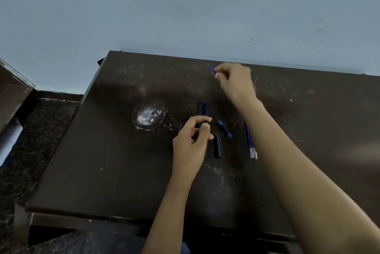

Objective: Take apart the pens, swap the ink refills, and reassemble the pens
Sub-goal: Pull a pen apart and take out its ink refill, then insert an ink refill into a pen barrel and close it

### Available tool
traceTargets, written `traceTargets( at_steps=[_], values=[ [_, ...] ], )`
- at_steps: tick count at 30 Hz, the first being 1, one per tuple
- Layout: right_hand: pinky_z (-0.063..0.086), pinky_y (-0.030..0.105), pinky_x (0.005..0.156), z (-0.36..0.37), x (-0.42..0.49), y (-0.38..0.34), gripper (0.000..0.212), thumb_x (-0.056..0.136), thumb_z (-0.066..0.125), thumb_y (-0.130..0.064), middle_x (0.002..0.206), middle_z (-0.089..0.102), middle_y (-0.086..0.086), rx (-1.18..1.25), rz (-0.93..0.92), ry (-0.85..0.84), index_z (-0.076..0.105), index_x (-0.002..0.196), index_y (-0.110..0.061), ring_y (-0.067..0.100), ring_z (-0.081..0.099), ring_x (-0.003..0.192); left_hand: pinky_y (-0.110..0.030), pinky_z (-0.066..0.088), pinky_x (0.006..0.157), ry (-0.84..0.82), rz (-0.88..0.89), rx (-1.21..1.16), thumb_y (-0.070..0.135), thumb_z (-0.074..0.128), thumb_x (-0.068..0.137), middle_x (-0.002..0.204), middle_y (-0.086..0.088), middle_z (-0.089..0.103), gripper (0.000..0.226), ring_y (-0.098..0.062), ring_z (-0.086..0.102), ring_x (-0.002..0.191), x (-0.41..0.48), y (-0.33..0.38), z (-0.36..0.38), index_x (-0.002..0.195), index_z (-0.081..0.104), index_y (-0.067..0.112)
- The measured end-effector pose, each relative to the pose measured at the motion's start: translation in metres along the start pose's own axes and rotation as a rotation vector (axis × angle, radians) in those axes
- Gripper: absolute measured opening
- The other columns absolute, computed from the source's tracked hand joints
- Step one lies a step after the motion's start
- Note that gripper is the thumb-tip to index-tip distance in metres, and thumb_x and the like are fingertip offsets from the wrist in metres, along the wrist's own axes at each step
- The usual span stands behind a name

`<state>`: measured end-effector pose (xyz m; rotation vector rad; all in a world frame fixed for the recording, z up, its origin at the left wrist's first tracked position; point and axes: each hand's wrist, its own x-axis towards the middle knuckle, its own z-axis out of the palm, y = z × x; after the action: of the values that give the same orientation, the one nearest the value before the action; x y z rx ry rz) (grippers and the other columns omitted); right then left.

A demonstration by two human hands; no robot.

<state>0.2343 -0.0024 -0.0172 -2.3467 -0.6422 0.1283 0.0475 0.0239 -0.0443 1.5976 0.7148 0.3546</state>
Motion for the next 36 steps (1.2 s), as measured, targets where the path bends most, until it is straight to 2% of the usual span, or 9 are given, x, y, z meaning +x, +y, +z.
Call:
traceTargets(
  at_steps=[2,4,18,20,24,26,29,33,36],
  values=[
    [0.051,0.04,0.091,0.01,0.006,0.002,0.026,0.095,0.053,-0.012,0.114,0.066,0.013,-0.243,-0.081,-0.189,0.071,0.114,-0.016,0.032,0.063,0.102,-0.013,0.043,0.052,-0.006,-0.005,0.007,0.027,0.051,0.097,0.068,0.008,0.065,0.017,-0.018,0.057,0.067,0.0,0.001,0.0,0.104,0.064,0.035],
    [0.051,0.044,0.091,0.021,0.003,0.006,0.028,0.096,0.051,-0.011,0.118,0.064,0.014,-0.332,-0.106,-0.27,0.07,0.115,-0.016,0.035,0.061,0.106,-0.012,0.043,0.052,-0.003,-0.006,-0.001,0.027,0.051,0.097,0.07,0.006,0.064,0.017,-0.011,0.056,0.065,0.0,0.001,0.0,0.105,0.064,0.034],
    [0.045,0.042,0.097,0.029,-0.009,0.01,0.029,0.096,0.053,-0.012,0.124,0.059,0.011,-0.295,-0.12,-0.2,0.066,0.122,-0.013,0.029,0.052,0.118,-0.013,0.043,0.051,0.004,0.0,-0.005,0.027,0.051,0.097,0.07,0.006,0.065,0.017,-0.005,0.054,0.06,0.001,-0.001,0.002,0.107,0.064,0.032],
    [0.047,0.044,0.097,0.02,-0.012,0.009,0.031,0.093,0.057,-0.012,0.124,0.06,0.011,-0.205,-0.096,-0.093,0.064,0.124,-0.013,0.028,0.055,0.117,-0.013,0.042,0.05,0.005,-0.008,-0.022,0.027,0.051,0.097,0.069,0.007,0.065,0.017,-0.006,0.052,0.058,0.001,-0.001,0.002,0.106,0.064,0.032],
    [0.052,0.046,0.089,-0.014,-0.043,0.022,0.019,0.088,0.062,-0.015,0.106,0.068,0.011,-0.049,0.121,0.241,0.068,0.105,-0.013,0.028,0.064,0.099,-0.013,0.04,0.049,0.021,-0.03,-0.056,0.025,0.05,0.098,0.067,0.011,0.063,0.02,-0.005,0.048,0.056,0.002,-0.002,0.002,0.108,0.065,0.031],
    [0.054,0.047,0.084,-0.032,-0.071,0.04,0.016,0.085,0.066,-0.025,0.098,0.069,0.013,-0.062,0.341,0.212,0.069,0.095,-0.013,0.032,0.065,0.092,-0.015,0.039,0.048,0.018,-0.033,-0.067,0.022,0.049,0.098,0.068,0.013,0.063,0.022,-0.003,0.043,0.05,-0.001,-0.001,0.006,0.11,0.066,0.03],
    [0.052,0.039,0.076,-0.037,-0.103,0.052,0.032,0.081,0.072,-0.034,0.089,0.064,0.011,-0.04,0.58,0.07,0.067,0.092,-0.005,0.035,0.063,0.087,-0.015,0.037,0.048,0.028,-0.036,-0.06,0.021,0.048,0.098,0.069,0.011,0.064,0.022,-0.001,0.042,0.048,0.0,-0.002,0.006,0.108,0.067,0.027],
    [0.051,0.039,0.072,-0.025,-0.12,0.052,0.023,0.084,0.072,-0.031,0.087,0.061,0.01,-0.016,0.622,0.047,0.064,0.084,-0.009,0.031,0.059,0.08,-0.006,0.039,0.053,0.032,-0.011,0.005,0.021,0.048,0.098,0.071,0.008,0.064,0.022,0.002,0.052,0.058,-0.001,-0.001,0.008,0.107,0.068,0.024],
    [0.055,0.046,0.075,-0.018,-0.116,0.051,0.022,0.087,0.069,-0.028,0.086,0.066,0.014,-0.047,0.622,0.048,0.069,0.085,-0.006,0.037,0.064,0.082,-0.003,0.04,0.06,0.039,0.006,0.032,0.02,0.048,0.098,0.071,0.009,0.064,0.021,0.005,0.057,0.068,-0.001,0.0,0.007,0.106,0.068,0.023]
  ],
)
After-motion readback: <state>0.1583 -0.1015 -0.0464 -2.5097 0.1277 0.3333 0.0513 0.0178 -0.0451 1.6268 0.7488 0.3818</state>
